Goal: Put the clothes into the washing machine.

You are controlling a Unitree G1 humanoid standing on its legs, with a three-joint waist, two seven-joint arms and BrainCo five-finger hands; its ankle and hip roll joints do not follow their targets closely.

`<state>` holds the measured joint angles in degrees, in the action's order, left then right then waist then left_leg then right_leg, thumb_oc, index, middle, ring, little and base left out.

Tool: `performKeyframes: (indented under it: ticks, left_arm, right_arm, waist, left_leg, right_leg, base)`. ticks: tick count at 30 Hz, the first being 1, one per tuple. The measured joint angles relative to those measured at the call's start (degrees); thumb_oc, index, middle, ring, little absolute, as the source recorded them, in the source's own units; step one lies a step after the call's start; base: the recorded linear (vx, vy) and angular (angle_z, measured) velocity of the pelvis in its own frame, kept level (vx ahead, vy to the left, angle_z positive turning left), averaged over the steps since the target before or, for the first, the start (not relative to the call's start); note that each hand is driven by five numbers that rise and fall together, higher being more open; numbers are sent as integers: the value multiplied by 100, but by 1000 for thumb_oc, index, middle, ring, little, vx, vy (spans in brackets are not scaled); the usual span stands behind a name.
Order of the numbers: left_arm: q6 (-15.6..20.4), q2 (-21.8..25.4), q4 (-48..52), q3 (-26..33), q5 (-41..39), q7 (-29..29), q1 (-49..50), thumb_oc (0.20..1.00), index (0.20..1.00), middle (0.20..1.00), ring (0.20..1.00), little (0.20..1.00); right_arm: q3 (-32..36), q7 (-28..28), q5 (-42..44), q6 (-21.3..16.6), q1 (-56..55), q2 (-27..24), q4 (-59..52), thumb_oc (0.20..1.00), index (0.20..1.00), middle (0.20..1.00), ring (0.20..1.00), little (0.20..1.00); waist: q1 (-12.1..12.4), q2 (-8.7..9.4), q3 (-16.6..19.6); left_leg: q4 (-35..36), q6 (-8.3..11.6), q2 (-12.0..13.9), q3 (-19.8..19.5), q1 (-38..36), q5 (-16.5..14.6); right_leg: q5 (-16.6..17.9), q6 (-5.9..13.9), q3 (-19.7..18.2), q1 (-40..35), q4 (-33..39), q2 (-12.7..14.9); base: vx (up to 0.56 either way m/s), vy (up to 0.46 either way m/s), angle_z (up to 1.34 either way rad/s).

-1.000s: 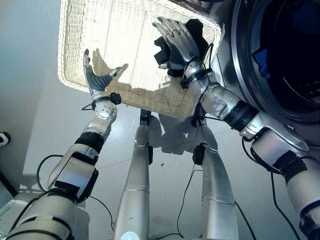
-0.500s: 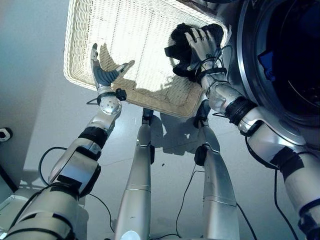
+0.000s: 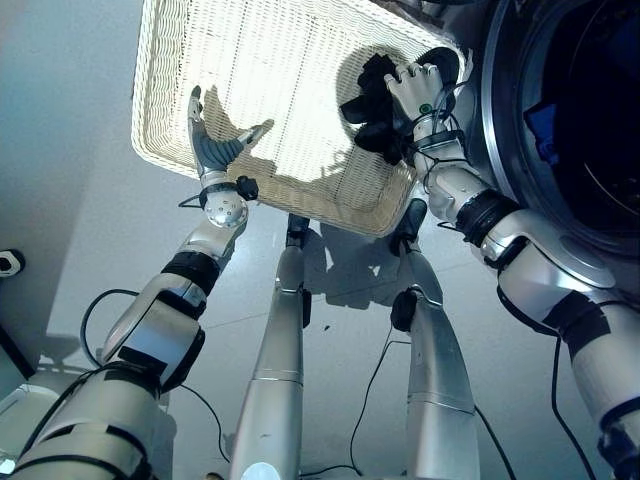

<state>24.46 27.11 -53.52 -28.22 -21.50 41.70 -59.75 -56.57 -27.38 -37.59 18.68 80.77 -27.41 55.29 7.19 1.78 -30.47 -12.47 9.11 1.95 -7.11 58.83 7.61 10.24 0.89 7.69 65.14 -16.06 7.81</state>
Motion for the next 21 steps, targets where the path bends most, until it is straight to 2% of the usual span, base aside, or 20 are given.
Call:
performKeyframes:
  ticks: [7,10,15,17,19,20,21]
  left_arm:
    - [3,-4,14,1,-3,26,4,1000,1000,1000,1000,1000]
    - [3,-11,16,1,-4,61,5,1000,1000,1000,1000,1000]
    - [2,-14,48,28,-4,65,99,1000,1000,1000,1000,1000]
    - [-1,-11,116,81,-2,59,136,1000,1000,1000,1000,1000]
    - [-9,-8,124,192,0,57,196,1000,1000,1000,1000,1000]
    - [-23,1,169,248,0,55,235,1000,1000,1000,1000,1000]
    - [-28,10,196,248,1,54,247,1000,1000,1000,1000,1000]
  right_arm:
    - [129,-144,26,-185,-70,-45,6,200,200,200,200,200]
    - [243,-282,533,-333,-114,-49,-8,200,200,200,200,200]
    - [1216,-419,2905,-886,-327,-39,-362,200,200,200,200,200]
    - [1795,-337,4117,-1259,-535,-28,-720,200,200,200,200,200]
    - [2126,-276,4844,-1543,-698,-32,-1045,200,200,200,200,200]
    - [2362,-151,5472,-1802,-856,-67,-1293,200,200,200,200,200]
    - [2454,-114,5610,-1858,-903,-68,-1367,200,200,200,200,200]
  waist:
    - [-10,0,0]
    - [-18,0,0]
    - [-56,0,0]
    - [-104,0,0]
    - [-167,0,0]
    - [-201,0,0]
    - [-211,0,0]
  left_leg:
    - [-2,-5,-3,2,-6,5]
    - [-4,-7,-6,3,-7,7]
    - [-5,-8,-9,5,-9,6]
    - [-5,-8,-15,8,-9,6]
    - [-4,-9,-18,18,-9,5]
    - [-4,-9,-18,37,-10,3]
    - [-4,-9,-17,44,-10,3]
  right_leg:
    - [0,0,-2,-2,-12,3]
    - [0,1,-2,0,-19,7]
    - [-1,1,-5,0,-26,9]
    - [-1,1,-9,1,-25,13]
    - [-1,1,-19,3,-23,15]
    - [-1,1,-35,14,-24,15]
    - [-1,1,-42,19,-25,14]
  base:
    - [0,0,0]
    - [0,0,0]
    - [1,6,0]
    - [3,43,0]
    - [-2,35,-1]
    - [-4,32,-2]
    - [-6,30,-3]
